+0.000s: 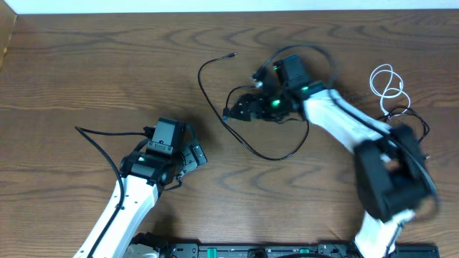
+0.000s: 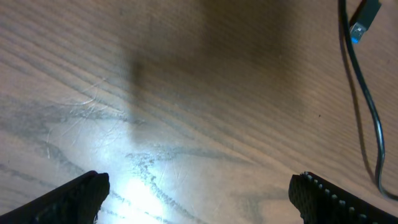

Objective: Untangle cables

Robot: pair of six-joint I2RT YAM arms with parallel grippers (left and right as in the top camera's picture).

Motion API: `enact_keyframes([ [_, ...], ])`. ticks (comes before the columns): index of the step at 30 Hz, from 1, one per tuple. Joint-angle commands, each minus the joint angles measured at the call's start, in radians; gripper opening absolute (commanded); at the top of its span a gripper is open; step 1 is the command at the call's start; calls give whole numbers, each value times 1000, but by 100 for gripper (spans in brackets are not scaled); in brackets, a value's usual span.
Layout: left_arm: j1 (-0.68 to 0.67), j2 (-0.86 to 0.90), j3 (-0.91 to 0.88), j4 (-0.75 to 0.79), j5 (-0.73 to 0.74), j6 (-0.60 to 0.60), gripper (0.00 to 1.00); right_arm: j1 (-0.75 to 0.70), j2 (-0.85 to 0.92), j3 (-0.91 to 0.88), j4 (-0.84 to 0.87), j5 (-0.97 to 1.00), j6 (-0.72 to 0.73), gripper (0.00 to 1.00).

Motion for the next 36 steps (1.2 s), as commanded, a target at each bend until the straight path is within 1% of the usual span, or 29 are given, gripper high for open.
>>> enact_keyframes([
  [1, -1, -5, 9, -3, -3, -5, 98, -24, -130, 6, -146, 240, -84, 99],
  [2, -1, -5, 9, -3, -3, -5, 98, -24, -150, 6, -202, 301, -84, 99],
  [4, -1, -5, 9, -3, -3, -5, 98, -24, -172, 6, -288, 351, -84, 99],
  [7, -1, -5, 9, -3, -3, -5, 98, -22, -178, 6, -335, 319, -80, 99],
  [9, -1, -5, 9, -3, -3, -5, 98, -8, -175, -14, -342, 235, -13, 98],
  [10, -1, -5, 9, -3, -3, -5, 98, 0, -174, -22, -335, 219, 5, 95],
  [11, -1, -5, 9, -3, -3, -5, 98, 10, -174, -33, -320, 209, 31, 80],
  [12, -1, -5, 9, -3, -4, -5, 98, 24, -174, -47, -304, 214, 77, 53],
  [13, -1, -5, 9, -3, -4, -5, 98, 39, -174, -64, -294, 217, 147, 37],
  [14, -1, -5, 9, -3, -3, -5, 98, 53, -174, -78, -288, 216, 217, 32],
  [15, -1, -5, 9, -3, -3, -5, 98, 70, -174, -93, -280, 216, 298, 31],
  [17, -1, -5, 9, -3, -3, -5, 98, 109, -174, -129, -254, 231, 505, 41],
  [18, -1, -5, 9, -3, -3, -5, 98, 129, -174, -143, -246, 246, 605, 42],
  [19, -1, -5, 9, -3, -3, -5, 98, 148, -174, -157, -242, 265, 708, 48],
  [20, -1, -5, 9, -3, -3, -5, 98, 171, -174, -171, -240, 294, 838, 50],
  [21, -1, -5, 9, -3, -3, -5, 98, 187, -174, -179, -240, 315, 918, 50],
  [23, -1, -5, 9, -3, -3, -5, 98, 227, -174, -200, -233, 391, 1129, 52],
  [25, -1, -5, 9, -3, -3, -5, 98, 269, -174, -216, -206, 497, 1300, 51],
  [27, -1, -5, 9, -3, -3, -5, 98, 299, -174, -229, -161, 594, 1381, 48],
  [29, -1, -5, 9, -3, -4, -5, 98, 326, -174, -237, -125, 687, 1453, 50],
  [31, -1, -5, 9, -3, -4, -5, 98, 343, -174, -237, -108, 743, 1504, 49],
  [33, -1, -5, 9, -3, -4, -5, 98, 354, -174, -237, -93, 757, 1535, 47],
  [36, -1, -5, 9, -3, -4, -5, 98, 372, -174, -237, -83, 758, 1540, 47],
])
